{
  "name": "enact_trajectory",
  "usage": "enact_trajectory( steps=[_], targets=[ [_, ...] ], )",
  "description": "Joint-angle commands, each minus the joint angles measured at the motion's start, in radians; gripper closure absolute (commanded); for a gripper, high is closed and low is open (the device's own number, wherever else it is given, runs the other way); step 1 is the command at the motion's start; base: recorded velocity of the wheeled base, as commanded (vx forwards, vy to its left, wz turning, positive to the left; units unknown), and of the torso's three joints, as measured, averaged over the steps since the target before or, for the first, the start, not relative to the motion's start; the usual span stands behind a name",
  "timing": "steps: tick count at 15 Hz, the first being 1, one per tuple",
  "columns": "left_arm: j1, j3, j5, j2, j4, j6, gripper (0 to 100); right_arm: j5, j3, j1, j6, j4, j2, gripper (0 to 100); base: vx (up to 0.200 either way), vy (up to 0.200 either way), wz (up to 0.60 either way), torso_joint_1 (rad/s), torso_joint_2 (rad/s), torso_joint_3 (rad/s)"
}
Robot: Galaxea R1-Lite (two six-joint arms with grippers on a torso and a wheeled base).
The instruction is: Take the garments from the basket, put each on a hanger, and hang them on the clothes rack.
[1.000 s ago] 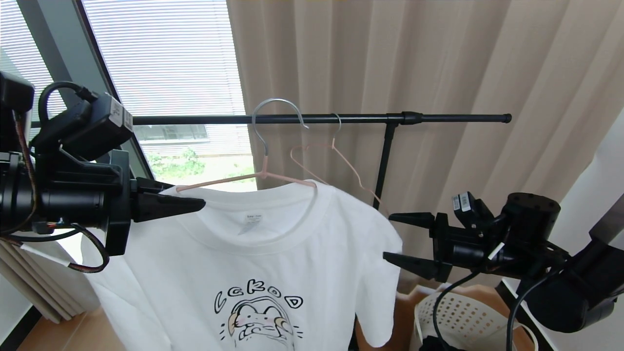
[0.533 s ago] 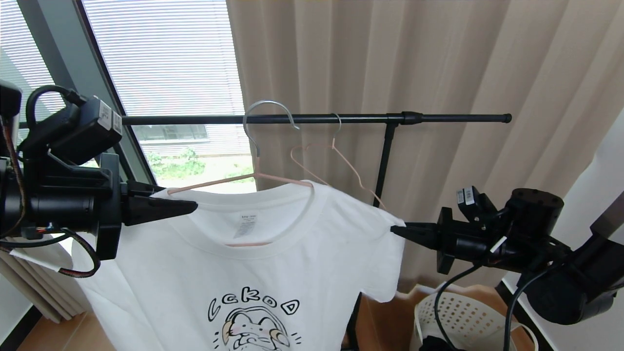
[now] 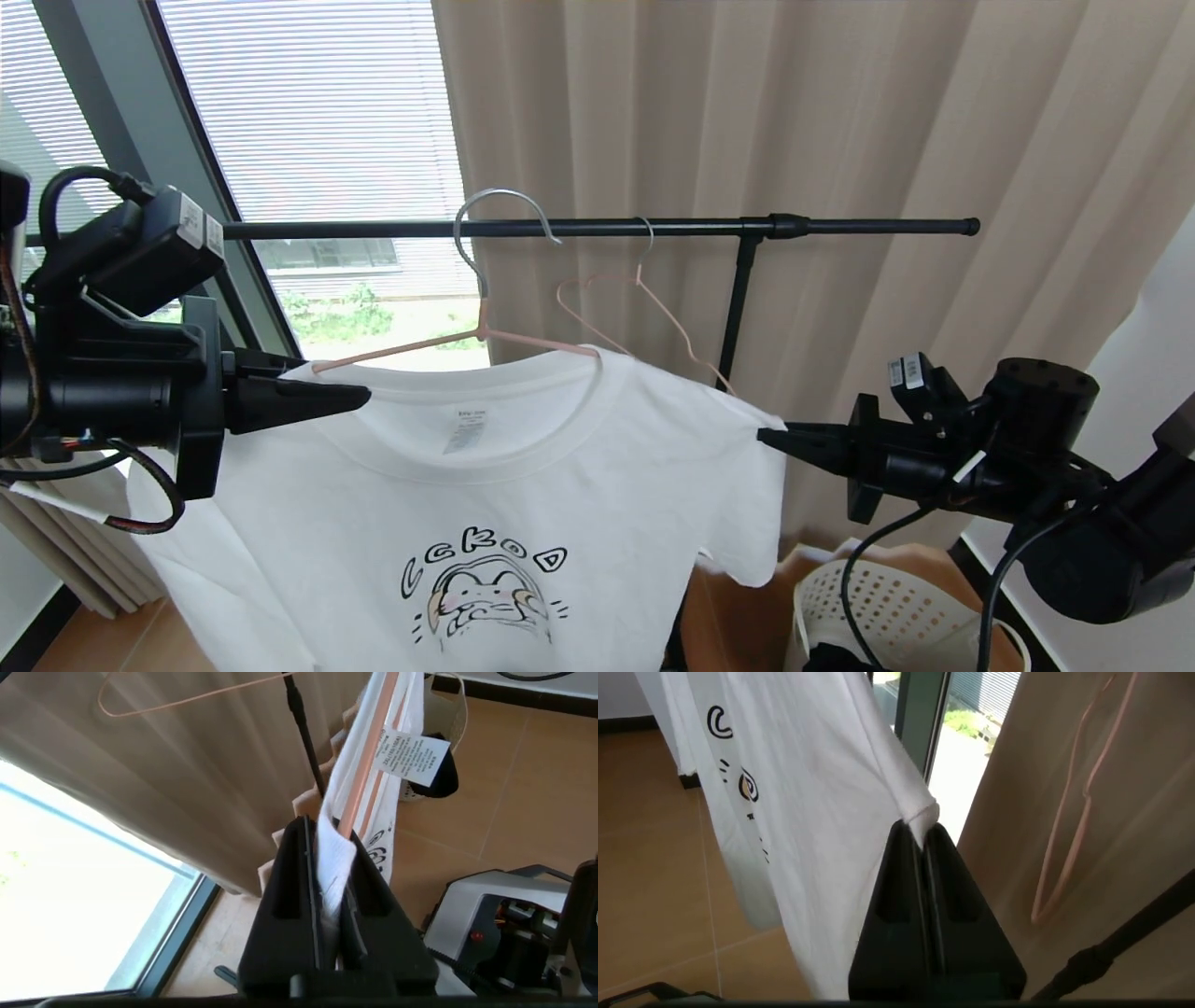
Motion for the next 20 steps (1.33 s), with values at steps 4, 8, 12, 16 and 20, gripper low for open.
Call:
enact_trajectory(
  steps=[4,8,12,16,20],
  targets=[
    [0.015,0.014,0.002,0.006,-0.028,-0.007,100,0.001,0.017,0.002,-0.008,-0.004,-0.035,0,0.0,0.0,0.0,0.0,0.0,0.0],
    [0.092,0.033,0.008,0.045,-0.086,-0.003,100,0.001,0.017,0.006,-0.008,-0.004,-0.049,0,0.0,0.0,0.0,0.0,0.0,0.0],
    [0.103,0.028,0.065,0.081,-0.089,-0.009,100,0.001,0.016,0.01,-0.008,-0.002,-0.049,0,0.0,0.0,0.0,0.0,0.0,0.0],
    [0.097,0.019,0.138,0.141,-0.178,-0.128,100,0.001,0.013,0.01,-0.006,-0.002,-0.049,0,0.0,0.0,0.0,0.0,0.0,0.0],
    [0.052,-0.046,0.283,0.253,-0.293,-0.352,100,0.001,0.01,0.01,-0.005,0.001,-0.052,0,0.0,0.0,0.0,0.0,0.0,0.0]
  ],
)
